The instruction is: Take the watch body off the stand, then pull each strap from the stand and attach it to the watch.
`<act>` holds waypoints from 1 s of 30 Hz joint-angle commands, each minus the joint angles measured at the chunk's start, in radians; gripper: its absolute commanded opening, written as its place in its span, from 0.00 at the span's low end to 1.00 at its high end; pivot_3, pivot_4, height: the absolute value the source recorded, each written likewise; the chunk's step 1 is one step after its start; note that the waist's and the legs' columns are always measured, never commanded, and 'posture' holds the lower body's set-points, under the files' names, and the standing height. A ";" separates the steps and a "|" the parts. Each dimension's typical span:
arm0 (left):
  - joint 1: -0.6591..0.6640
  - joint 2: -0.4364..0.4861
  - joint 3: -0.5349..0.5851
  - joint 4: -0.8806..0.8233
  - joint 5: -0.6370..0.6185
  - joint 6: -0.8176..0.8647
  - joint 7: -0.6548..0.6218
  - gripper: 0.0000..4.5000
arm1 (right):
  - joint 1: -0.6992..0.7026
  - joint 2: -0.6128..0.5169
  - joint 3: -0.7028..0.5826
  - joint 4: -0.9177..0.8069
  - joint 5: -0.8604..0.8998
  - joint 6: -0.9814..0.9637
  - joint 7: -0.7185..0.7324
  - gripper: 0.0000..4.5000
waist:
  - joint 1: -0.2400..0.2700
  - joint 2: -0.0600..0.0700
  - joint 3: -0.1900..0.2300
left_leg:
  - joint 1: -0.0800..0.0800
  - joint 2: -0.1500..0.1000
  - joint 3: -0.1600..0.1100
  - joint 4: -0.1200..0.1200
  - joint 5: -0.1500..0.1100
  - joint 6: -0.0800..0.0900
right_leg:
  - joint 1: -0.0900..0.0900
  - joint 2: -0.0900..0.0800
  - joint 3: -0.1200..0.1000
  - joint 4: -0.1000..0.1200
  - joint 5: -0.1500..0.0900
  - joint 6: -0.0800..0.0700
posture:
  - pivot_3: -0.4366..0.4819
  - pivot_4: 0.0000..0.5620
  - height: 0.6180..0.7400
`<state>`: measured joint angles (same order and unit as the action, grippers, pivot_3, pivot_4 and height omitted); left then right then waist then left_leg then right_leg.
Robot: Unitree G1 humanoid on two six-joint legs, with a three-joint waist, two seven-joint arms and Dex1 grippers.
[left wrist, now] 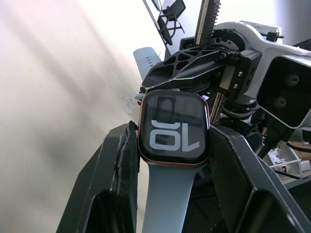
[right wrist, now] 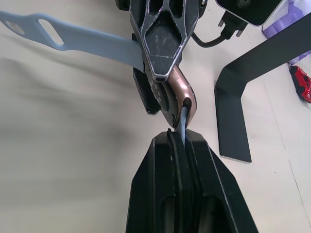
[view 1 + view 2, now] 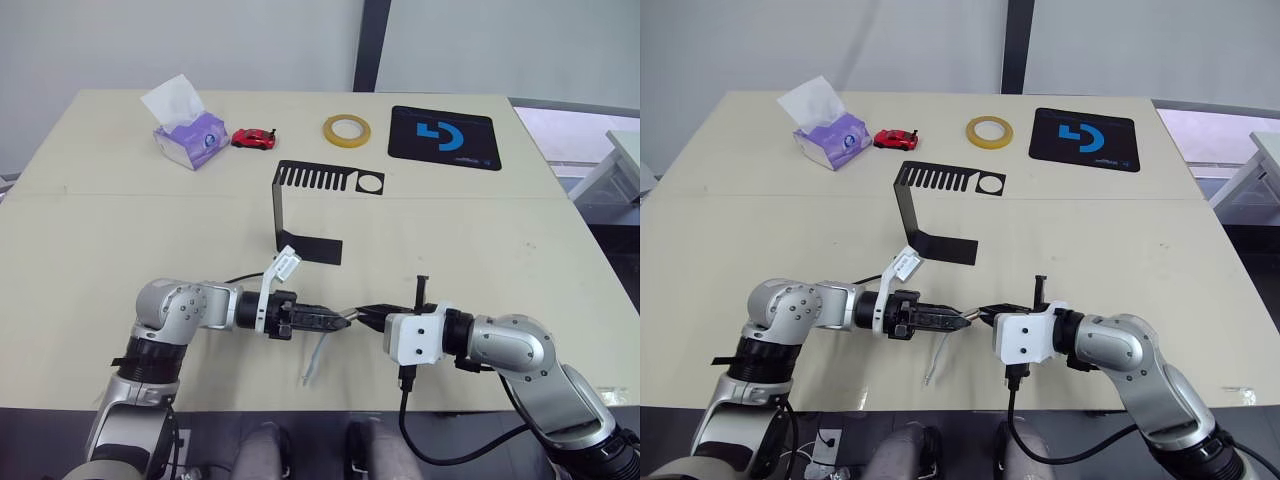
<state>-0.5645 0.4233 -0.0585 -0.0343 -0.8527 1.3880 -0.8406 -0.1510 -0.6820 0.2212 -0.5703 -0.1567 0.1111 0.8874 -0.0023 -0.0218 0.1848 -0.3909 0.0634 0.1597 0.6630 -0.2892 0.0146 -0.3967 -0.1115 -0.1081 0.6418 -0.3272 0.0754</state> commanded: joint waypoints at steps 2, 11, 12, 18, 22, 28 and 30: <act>-0.001 -0.016 -0.005 -0.007 0.007 -0.017 0.020 0.38 | -0.004 0.011 0.011 -0.093 0.062 -0.035 0.013 0.00 | 0.000 0.000 0.000 | 0.000 0.000 0.000 0.000 0.000 0.000 | 0.000 0.000 0.000 0.000 0.000 0.000 | 0.48 0.27 1.00; 0.002 -0.014 -0.003 -0.001 0.013 -0.020 0.022 0.38 | 0.000 0.008 0.006 -0.101 0.072 -0.034 0.021 0.00 | 0.000 0.000 0.000 | 0.000 0.000 0.000 0.000 0.000 0.000 | 0.000 0.000 0.000 0.000 0.000 0.000 | 0.48 0.27 1.00; 0.002 -0.014 -0.003 -0.001 0.013 -0.020 0.023 0.38 | 0.000 0.008 0.005 -0.102 0.072 -0.034 0.022 0.00 | 0.000 0.000 0.000 | 0.000 0.000 0.000 0.000 0.000 0.000 | 0.000 0.000 0.000 0.000 0.000 0.000 | 0.48 0.27 1.00; 0.004 -0.014 -0.004 0.005 0.020 -0.026 0.023 0.38 | 0.003 0.007 0.001 -0.105 0.077 -0.035 0.025 0.00 | 0.000 0.000 0.000 | 0.000 0.000 0.000 0.000 0.000 0.000 | 0.000 0.000 0.000 0.000 0.000 0.000 | 0.48 0.27 1.00; 0.004 -0.013 -0.005 0.010 0.025 -0.030 0.022 0.38 | 0.006 0.006 -0.003 -0.109 0.082 -0.034 0.026 0.00 | 0.000 0.000 0.000 | 0.000 0.000 0.000 0.000 0.000 0.000 | 0.000 0.000 0.000 0.000 0.000 0.000 | 0.48 0.27 1.00; 0.006 -0.014 -0.006 0.009 0.025 -0.032 0.023 0.38 | 0.011 0.002 -0.007 -0.113 0.090 -0.033 0.028 0.00 | 0.000 0.000 0.000 | 0.000 0.000 0.000 0.000 0.000 0.000 | 0.000 0.000 0.000 0.000 0.000 0.000 | 0.48 0.27 1.00; 0.006 -0.014 -0.005 0.008 0.025 -0.031 0.023 0.38 | 0.013 0.001 -0.007 -0.114 0.091 -0.033 0.029 0.00 | 0.000 0.000 0.000 | 0.000 0.000 0.000 0.000 0.000 0.000 | 0.000 0.000 0.000 0.000 0.000 0.000 | 0.48 0.27 1.00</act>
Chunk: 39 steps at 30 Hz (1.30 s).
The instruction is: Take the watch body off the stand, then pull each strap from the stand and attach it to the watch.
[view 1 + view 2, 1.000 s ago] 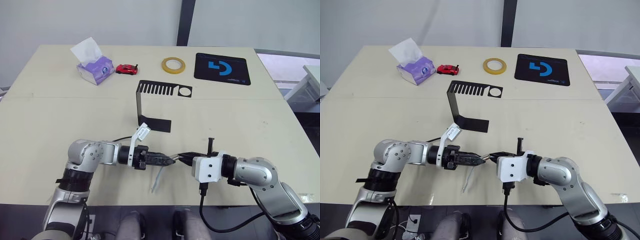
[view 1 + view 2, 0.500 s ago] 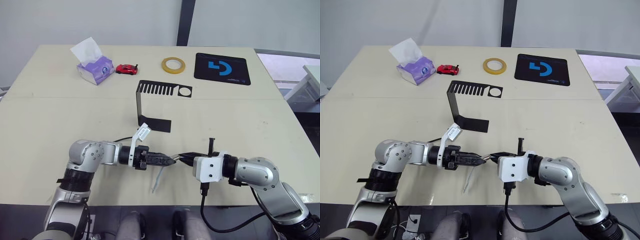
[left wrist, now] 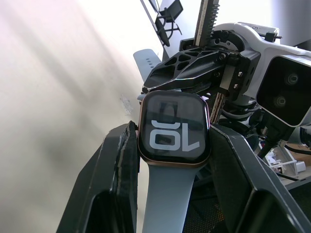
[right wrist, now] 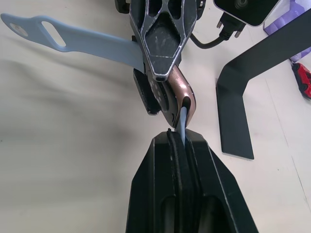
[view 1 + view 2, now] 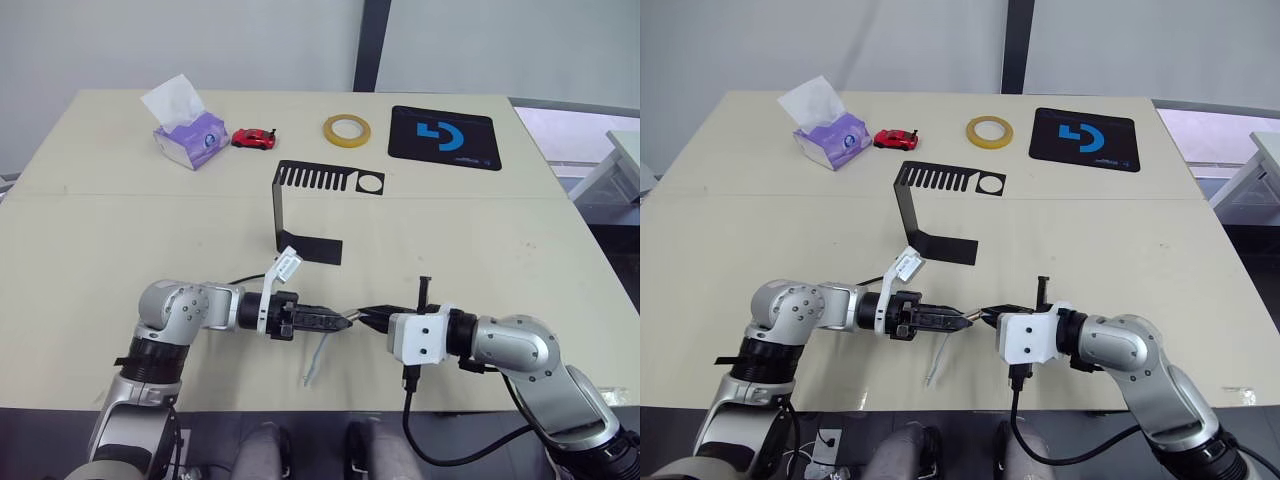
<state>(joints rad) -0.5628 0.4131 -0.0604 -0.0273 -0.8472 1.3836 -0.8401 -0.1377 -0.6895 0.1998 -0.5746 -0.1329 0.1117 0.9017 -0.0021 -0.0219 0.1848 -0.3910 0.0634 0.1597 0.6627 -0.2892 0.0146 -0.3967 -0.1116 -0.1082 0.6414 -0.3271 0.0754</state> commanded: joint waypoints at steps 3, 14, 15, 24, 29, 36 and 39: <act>0.006 -0.002 -0.005 0.002 0.022 -0.029 0.022 0.38 | 0.002 0.008 0.014 -0.111 0.070 -0.037 0.015 0.00 | 0.000 0.000 0.000 | 0.000 0.000 0.000 0.000 0.000 0.000 | 0.000 0.000 0.000 0.000 0.000 0.000 | 0.48 0.27 1.00; 0.016 -0.001 -0.005 0.001 0.026 -0.034 0.026 0.38 | 0.012 0.004 0.011 -0.113 0.076 -0.041 0.017 0.00 | 0.000 0.000 0.000 | 0.000 0.000 0.000 0.000 0.000 0.000 | 0.000 0.000 0.000 0.000 0.000 0.000 | 0.48 0.27 1.00; 0.016 -0.001 -0.006 0.002 0.028 -0.037 0.025 0.38 | 0.012 0.003 0.011 -0.113 0.077 -0.042 0.017 0.00 | 0.000 0.000 0.000 | 0.000 0.000 0.000 0.000 0.000 0.000 | 0.000 0.000 0.000 0.000 0.000 0.000 | 0.48 0.27 1.00; 0.012 -0.008 -0.003 -0.014 0.014 -0.025 0.009 0.38 | 0.016 0.001 0.018 -0.109 0.076 -0.041 0.015 0.00 | 0.000 0.000 0.000 | 0.000 0.000 0.000 0.000 0.000 0.000 | 0.000 0.000 0.000 -0.001 0.000 0.000 | 0.48 0.27 1.00; 0.000 -0.020 0.005 -0.023 0.004 -0.015 0.014 0.38 | 0.011 0.001 0.024 -0.103 0.072 -0.040 0.017 0.00 | 0.000 0.000 0.000 | 0.000 0.000 0.000 0.000 0.000 0.000 | 0.000 0.000 0.000 -0.001 0.000 0.000 | 0.48 0.27 1.00; -0.004 -0.025 0.009 -0.033 -0.003 -0.004 0.014 0.38 | 0.006 0.001 0.027 -0.099 0.071 -0.041 0.019 0.00 | 0.000 0.000 0.000 | 0.000 0.000 0.000 0.000 0.000 0.000 | 0.000 0.000 0.000 -0.001 0.000 0.000 | 0.48 0.27 1.00; -0.009 -0.030 0.008 -0.040 -0.008 0.004 0.012 0.38 | 0.003 0.002 0.029 -0.096 0.068 -0.040 0.020 0.00 | 0.000 0.000 0.000 | 0.000 0.000 0.000 0.000 0.000 0.000 | 0.000 0.000 0.000 -0.001 0.000 0.000 | 0.48 0.27 1.00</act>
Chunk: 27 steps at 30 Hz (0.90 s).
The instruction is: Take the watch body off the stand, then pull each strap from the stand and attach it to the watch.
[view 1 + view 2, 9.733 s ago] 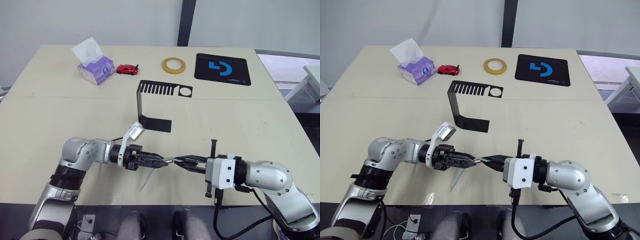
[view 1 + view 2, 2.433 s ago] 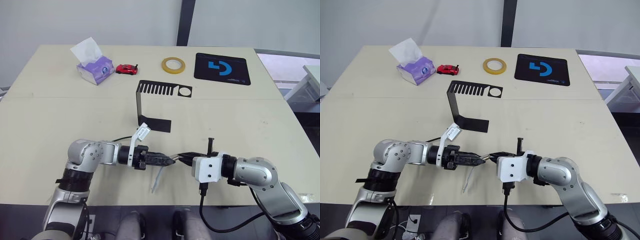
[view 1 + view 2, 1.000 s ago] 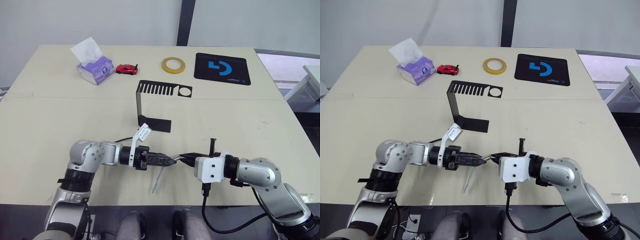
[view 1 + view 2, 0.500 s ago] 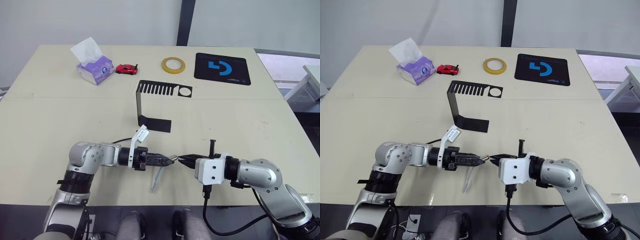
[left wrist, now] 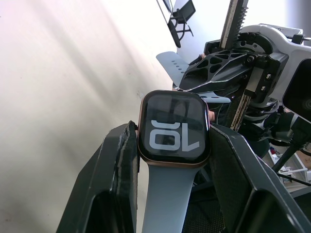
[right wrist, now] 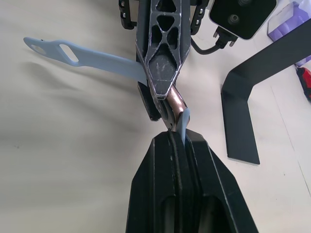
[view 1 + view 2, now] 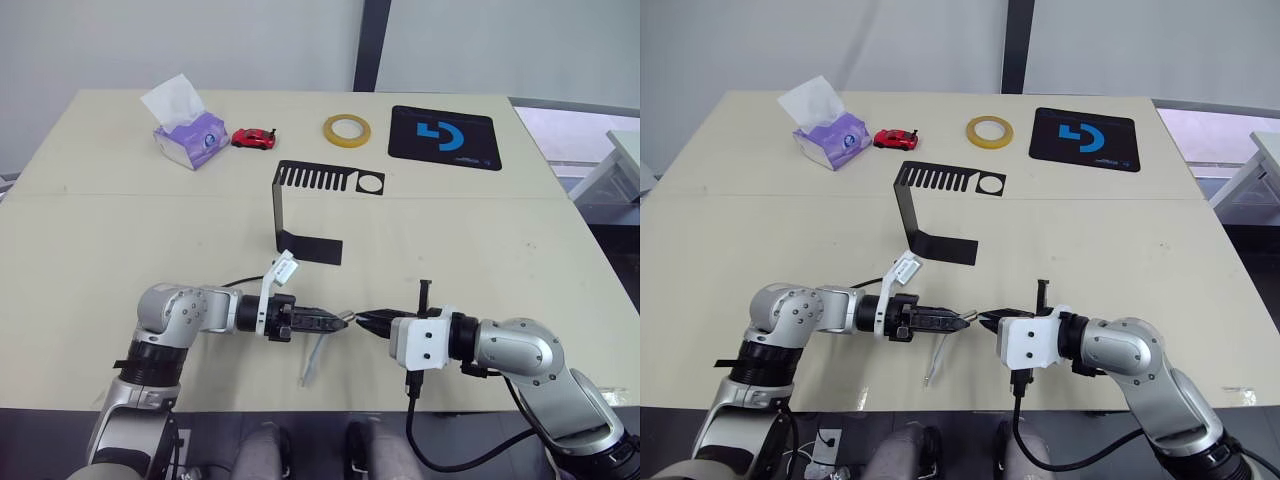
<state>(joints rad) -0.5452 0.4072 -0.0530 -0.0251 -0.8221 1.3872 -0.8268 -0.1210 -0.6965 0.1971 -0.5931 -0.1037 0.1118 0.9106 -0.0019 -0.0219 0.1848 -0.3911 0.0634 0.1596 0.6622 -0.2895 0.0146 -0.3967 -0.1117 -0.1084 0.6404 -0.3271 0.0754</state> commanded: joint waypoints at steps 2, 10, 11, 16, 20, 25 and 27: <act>-0.030 -0.026 0.000 -0.047 -0.036 0.004 -0.001 0.38 | -0.020 0.012 0.036 -0.076 0.037 -0.037 0.012 0.00 | 0.000 0.000 0.000 | 0.000 0.000 0.000 0.000 0.000 0.000 | 0.000 0.000 0.000 0.000 0.000 0.000 | 0.48 0.27 1.00; -0.031 -0.035 0.004 -0.059 -0.043 0.017 0.001 0.38 | -0.029 0.012 0.043 -0.072 0.031 -0.032 0.011 0.00 | 0.000 0.000 0.000 | 0.000 0.000 0.000 0.000 0.000 0.000 | 0.000 0.000 0.000 0.000 0.000 0.000 | 0.48 0.27 1.00; -0.031 -0.035 0.003 -0.061 -0.043 0.019 0.000 0.38 | -0.031 0.012 0.044 -0.071 0.029 -0.031 0.011 0.00 | 0.000 0.000 0.000 | 0.000 0.000 0.000 0.000 0.000 0.000 | 0.000 0.000 0.000 0.000 0.000 0.000 | 0.48 0.27 1.00; -0.031 -0.036 0.001 -0.068 -0.047 0.024 -0.004 0.38 | -0.036 0.011 0.049 -0.065 0.019 -0.024 0.011 0.00 | 0.000 0.000 0.000 | 0.000 0.000 0.000 0.000 0.000 0.000 | 0.000 0.000 0.000 0.000 0.000 0.000 | 0.48 0.27 1.00; -0.033 -0.037 -0.002 -0.069 -0.046 0.026 -0.006 0.38 | -0.048 0.016 0.059 -0.060 0.010 -0.014 0.010 0.00 | 0.000 0.000 0.000 | 0.000 0.000 0.000 0.000 0.000 0.000 | 0.000 0.000 0.000 0.000 0.000 0.000 | 0.48 0.27 1.00; -0.036 -0.042 0.001 -0.071 -0.047 0.029 -0.003 0.38 | -0.061 0.023 0.073 -0.056 0.001 0.000 0.010 0.00 | 0.000 0.000 0.000 | 0.000 0.000 0.000 0.000 0.000 0.000 | 0.000 0.000 0.000 0.000 0.000 0.000 | 0.48 0.27 1.00; -0.035 -0.044 0.003 -0.073 -0.049 0.031 0.001 0.38 | -0.065 0.025 0.077 -0.054 -0.002 0.006 0.010 0.00 | 0.000 0.000 0.000 | 0.000 0.000 0.000 0.000 0.000 0.000 | 0.000 0.000 0.000 0.000 0.000 0.000 | 0.48 0.27 1.00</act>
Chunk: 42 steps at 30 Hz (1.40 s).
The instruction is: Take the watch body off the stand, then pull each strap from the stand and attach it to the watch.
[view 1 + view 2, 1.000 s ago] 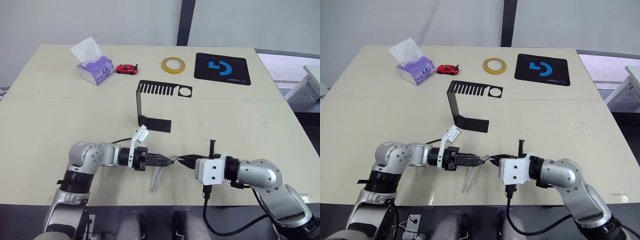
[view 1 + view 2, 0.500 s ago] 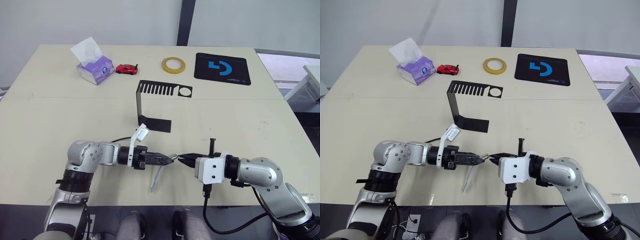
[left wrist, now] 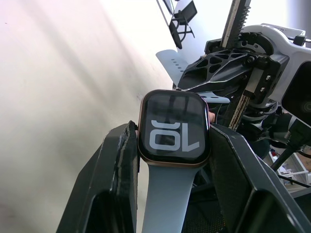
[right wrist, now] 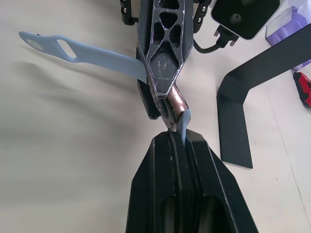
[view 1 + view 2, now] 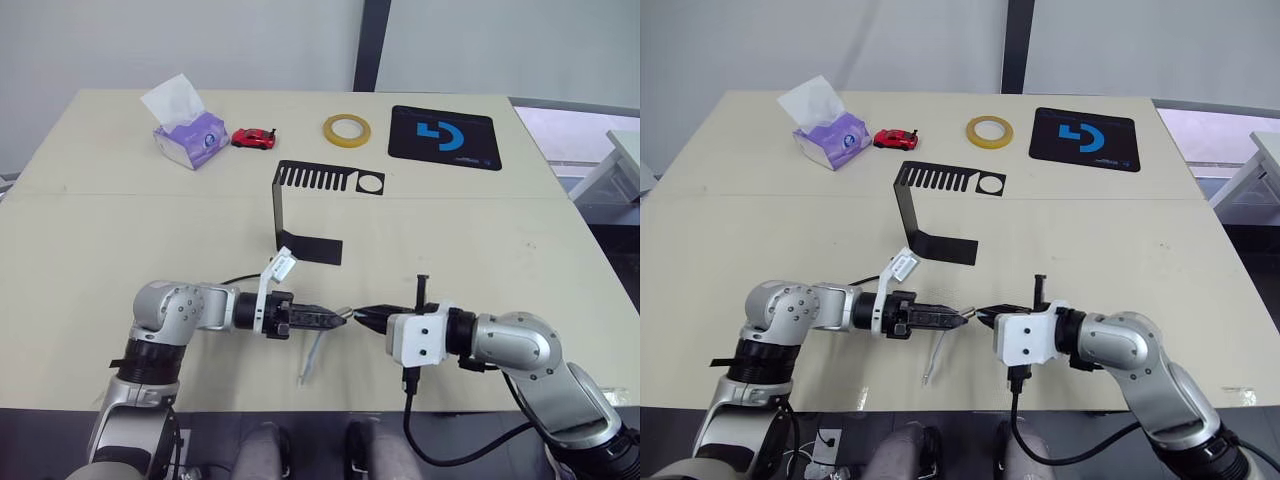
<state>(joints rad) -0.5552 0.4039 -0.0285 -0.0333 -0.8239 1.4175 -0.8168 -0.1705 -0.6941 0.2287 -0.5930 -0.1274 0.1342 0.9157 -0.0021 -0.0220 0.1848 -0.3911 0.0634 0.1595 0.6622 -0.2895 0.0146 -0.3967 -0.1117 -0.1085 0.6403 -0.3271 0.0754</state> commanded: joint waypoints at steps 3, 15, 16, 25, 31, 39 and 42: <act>-0.021 -0.042 -0.021 -0.067 -0.048 0.003 -0.006 0.38 | -0.030 0.027 0.050 -0.043 0.018 -0.010 0.004 0.00 | 0.000 0.000 0.000 | 0.000 0.000 0.000 0.000 0.000 0.000 | 0.000 0.000 0.000 0.000 0.000 0.000 | 0.48 0.27 1.00; -0.021 -0.055 -0.017 -0.068 -0.053 0.010 0.004 0.38 | -0.042 0.028 0.047 -0.032 0.011 0.013 0.005 0.00 | 0.000 0.000 0.000 | 0.000 0.000 0.000 0.000 0.000 0.000 | 0.000 0.000 0.000 0.000 0.000 0.000 | 0.48 0.27 1.00; -0.021 -0.056 -0.017 -0.069 -0.053 0.011 0.005 0.38 | -0.043 0.028 0.047 -0.030 0.009 0.014 0.005 0.00 | 0.000 0.000 0.000 | 0.000 0.000 0.000 0.000 0.000 0.000 | 0.000 0.000 0.000 0.000 0.000 0.000 | 0.48 0.27 1.00; -0.022 -0.059 -0.017 -0.073 -0.057 0.015 0.007 0.38 | -0.047 0.034 0.057 -0.015 0.000 0.014 0.002 0.00 | 0.000 0.000 0.000 | 0.000 0.000 0.000 0.000 0.000 0.000 | 0.000 0.000 0.000 0.000 0.000 0.000 | 0.48 0.27 1.00; -0.024 -0.060 -0.016 -0.075 -0.059 0.018 0.008 0.38 | -0.056 0.039 0.064 -0.008 -0.004 0.017 0.000 0.00 | 0.000 0.000 0.000 | 0.000 0.000 0.000 0.000 0.000 0.000 | 0.000 0.000 0.000 0.000 0.000 0.000 | 0.48 0.27 1.00; -0.023 -0.063 -0.013 -0.078 -0.057 0.021 0.012 0.38 | -0.054 0.040 0.065 -0.007 -0.005 0.018 0.001 0.00 | 0.000 0.000 0.000 | 0.000 0.000 0.000 0.000 0.000 0.000 | 0.000 0.000 0.000 0.000 0.000 0.000 | 0.48 0.27 1.00; -0.022 -0.064 -0.011 -0.080 -0.057 0.024 0.013 0.38 | -0.052 0.041 0.065 -0.009 -0.006 0.019 0.001 0.00 | 0.000 0.000 0.000 | 0.000 0.000 0.000 0.000 0.000 0.000 | 0.000 0.000 0.000 0.000 0.000 0.000 | 0.48 0.27 1.00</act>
<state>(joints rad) -0.5552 0.3889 -0.0169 -0.0601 -0.8240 1.4392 -0.7862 -0.2106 -0.6785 0.2621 -0.5607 -0.1592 0.1748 0.9197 -0.0024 -0.0220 0.1848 -0.3912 0.0634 0.1595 0.6621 -0.2895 0.0145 -0.3967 -0.1117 -0.1086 0.6402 -0.3271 0.0754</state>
